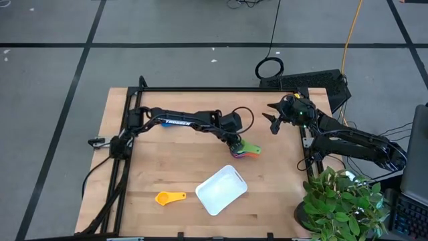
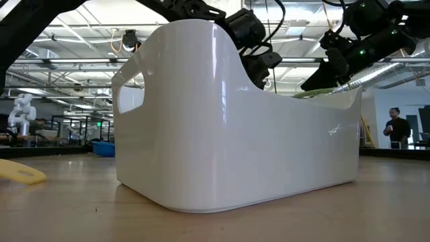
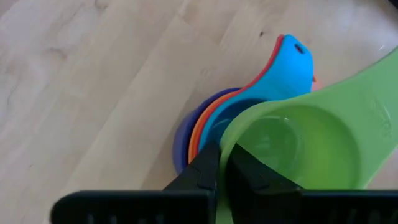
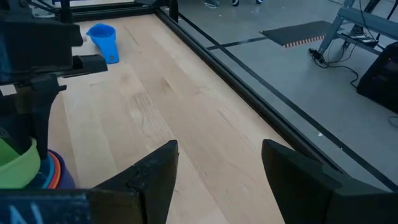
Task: Nest measuring cups in basket
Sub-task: Stack the green measuring cup on top of the light blue measuring cup
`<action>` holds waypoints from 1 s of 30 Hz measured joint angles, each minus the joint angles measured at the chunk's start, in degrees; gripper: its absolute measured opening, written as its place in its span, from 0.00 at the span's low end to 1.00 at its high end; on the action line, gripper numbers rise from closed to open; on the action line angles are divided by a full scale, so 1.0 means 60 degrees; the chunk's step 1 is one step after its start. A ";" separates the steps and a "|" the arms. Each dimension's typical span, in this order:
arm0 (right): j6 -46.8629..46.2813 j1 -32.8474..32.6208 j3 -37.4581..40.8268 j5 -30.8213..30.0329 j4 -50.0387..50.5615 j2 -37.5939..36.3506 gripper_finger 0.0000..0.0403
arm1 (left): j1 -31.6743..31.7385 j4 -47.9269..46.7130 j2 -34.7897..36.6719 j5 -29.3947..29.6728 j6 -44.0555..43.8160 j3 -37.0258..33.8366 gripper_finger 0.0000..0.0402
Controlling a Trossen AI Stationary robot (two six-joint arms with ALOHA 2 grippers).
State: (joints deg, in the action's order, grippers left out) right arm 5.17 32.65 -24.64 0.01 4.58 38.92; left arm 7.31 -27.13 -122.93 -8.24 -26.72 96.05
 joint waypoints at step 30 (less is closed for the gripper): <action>-0.0246 -0.0011 0.0000 0.1305 0.0006 -0.0005 0.56 | 0.0036 -0.0034 0.0569 0.0304 0.0801 -0.0007 0.44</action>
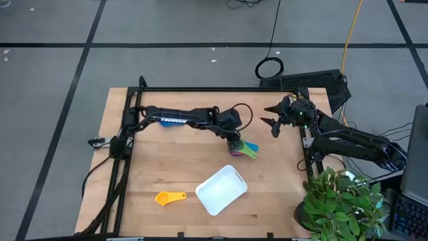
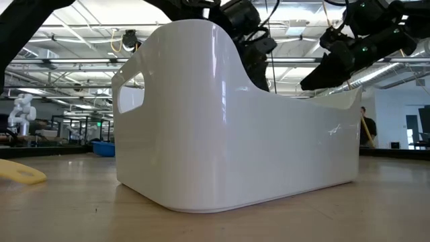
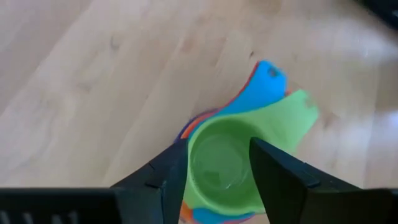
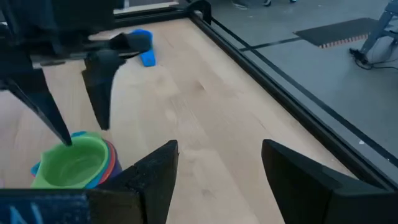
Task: Nest measuring cups in basket
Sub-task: Stack the green measuring cup on top of the light blue measuring cup, then stack the blue measuring cup on top of the green measuring cup
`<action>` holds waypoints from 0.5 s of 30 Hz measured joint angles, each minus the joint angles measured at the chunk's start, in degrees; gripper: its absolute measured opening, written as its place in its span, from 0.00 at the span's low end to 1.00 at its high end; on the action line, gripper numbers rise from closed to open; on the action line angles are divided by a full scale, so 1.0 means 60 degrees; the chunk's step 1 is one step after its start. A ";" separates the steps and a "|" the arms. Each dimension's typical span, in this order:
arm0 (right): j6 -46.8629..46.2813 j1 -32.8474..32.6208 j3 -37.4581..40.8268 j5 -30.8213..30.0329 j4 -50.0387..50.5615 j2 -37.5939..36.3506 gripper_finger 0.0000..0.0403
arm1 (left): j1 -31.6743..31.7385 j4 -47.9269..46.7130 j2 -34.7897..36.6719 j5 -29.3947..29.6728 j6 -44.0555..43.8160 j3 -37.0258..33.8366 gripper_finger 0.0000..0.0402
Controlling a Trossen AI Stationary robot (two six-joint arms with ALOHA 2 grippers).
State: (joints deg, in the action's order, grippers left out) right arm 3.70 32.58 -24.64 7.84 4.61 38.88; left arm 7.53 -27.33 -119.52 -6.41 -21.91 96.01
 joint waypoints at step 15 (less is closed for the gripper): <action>-0.0032 -0.0011 0.0000 0.0491 0.0027 -0.0057 0.56 | 0.1166 -0.3856 0.4188 0.2137 0.1395 -0.2687 0.44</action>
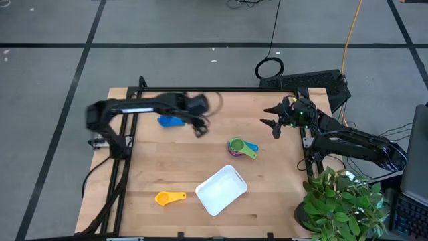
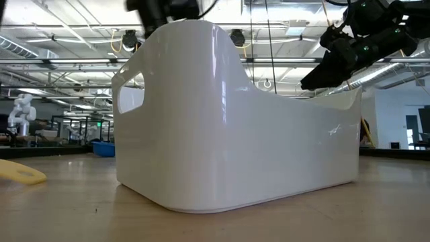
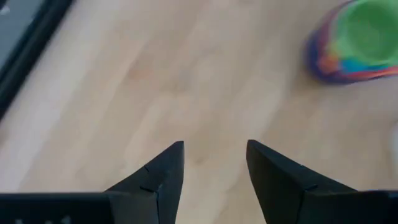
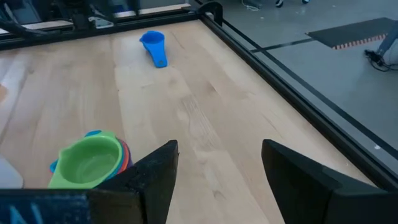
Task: Nest measuring cups in basket
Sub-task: Stack the blue measuring cup on top of the green measuring cup
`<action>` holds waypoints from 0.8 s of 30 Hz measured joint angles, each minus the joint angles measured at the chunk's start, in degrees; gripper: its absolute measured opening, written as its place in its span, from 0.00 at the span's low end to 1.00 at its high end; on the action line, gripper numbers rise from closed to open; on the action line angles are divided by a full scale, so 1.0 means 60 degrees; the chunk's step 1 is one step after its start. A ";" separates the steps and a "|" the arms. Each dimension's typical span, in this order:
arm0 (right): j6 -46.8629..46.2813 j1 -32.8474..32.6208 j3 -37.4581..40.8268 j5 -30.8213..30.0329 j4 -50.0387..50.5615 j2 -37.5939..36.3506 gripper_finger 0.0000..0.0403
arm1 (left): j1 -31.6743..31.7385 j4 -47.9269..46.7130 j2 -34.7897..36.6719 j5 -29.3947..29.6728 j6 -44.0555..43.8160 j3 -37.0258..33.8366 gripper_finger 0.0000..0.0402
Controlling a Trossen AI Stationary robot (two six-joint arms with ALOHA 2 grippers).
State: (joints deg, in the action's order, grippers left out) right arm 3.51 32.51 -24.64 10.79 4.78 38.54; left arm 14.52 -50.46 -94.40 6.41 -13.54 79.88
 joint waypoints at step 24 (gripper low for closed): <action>0.0062 0.0000 0.0000 0.0251 -0.0033 -0.0004 0.56 | 0.4643 -0.0083 0.0914 -0.0148 0.1281 -0.4402 0.44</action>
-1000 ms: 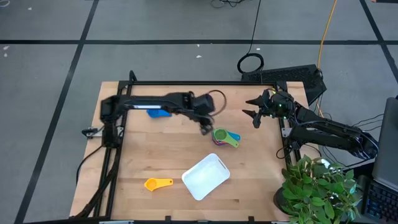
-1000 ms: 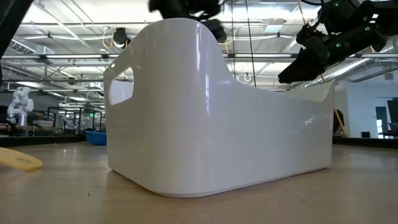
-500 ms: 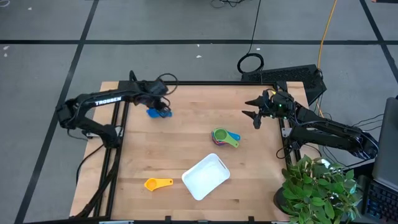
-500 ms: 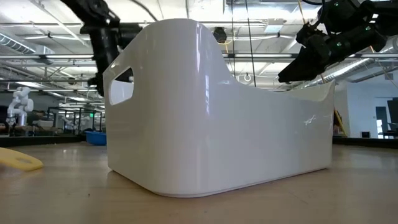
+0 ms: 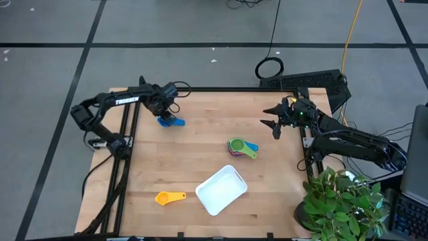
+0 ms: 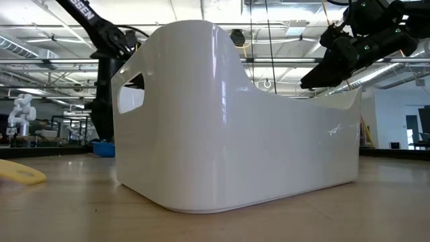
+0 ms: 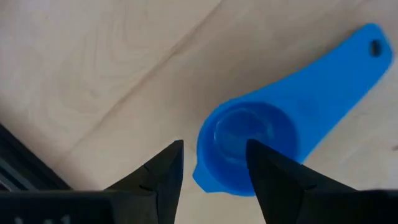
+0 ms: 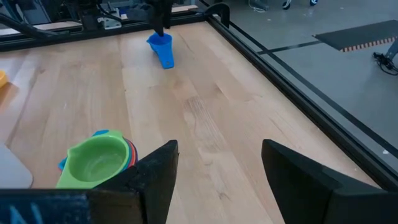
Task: Nest measuring cups in basket
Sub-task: Stack the blue measuring cup on top of the green measuring cup
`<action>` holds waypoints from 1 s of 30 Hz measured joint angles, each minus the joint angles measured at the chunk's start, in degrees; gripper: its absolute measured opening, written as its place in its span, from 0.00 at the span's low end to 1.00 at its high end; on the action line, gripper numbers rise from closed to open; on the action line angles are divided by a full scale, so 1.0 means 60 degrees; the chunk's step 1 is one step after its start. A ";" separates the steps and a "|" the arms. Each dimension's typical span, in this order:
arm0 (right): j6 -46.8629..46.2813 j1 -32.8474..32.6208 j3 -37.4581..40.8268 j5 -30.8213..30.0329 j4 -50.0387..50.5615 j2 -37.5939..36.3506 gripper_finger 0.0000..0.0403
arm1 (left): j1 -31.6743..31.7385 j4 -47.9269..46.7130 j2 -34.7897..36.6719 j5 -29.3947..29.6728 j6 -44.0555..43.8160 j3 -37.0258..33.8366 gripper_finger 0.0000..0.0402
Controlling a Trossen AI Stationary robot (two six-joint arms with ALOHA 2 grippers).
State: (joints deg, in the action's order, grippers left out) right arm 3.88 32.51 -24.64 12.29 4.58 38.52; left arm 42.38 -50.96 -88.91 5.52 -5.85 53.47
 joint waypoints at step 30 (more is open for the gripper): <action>0.0399 -0.0655 -0.0503 0.0007 0.0010 0.0575 0.56 | -0.0758 -0.0399 -0.0211 -0.1663 -0.2213 0.1480 0.02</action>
State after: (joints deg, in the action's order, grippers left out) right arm 6.27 28.58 -27.66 12.34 4.64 41.97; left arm 37.83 -53.35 -90.18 -4.46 -19.13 62.35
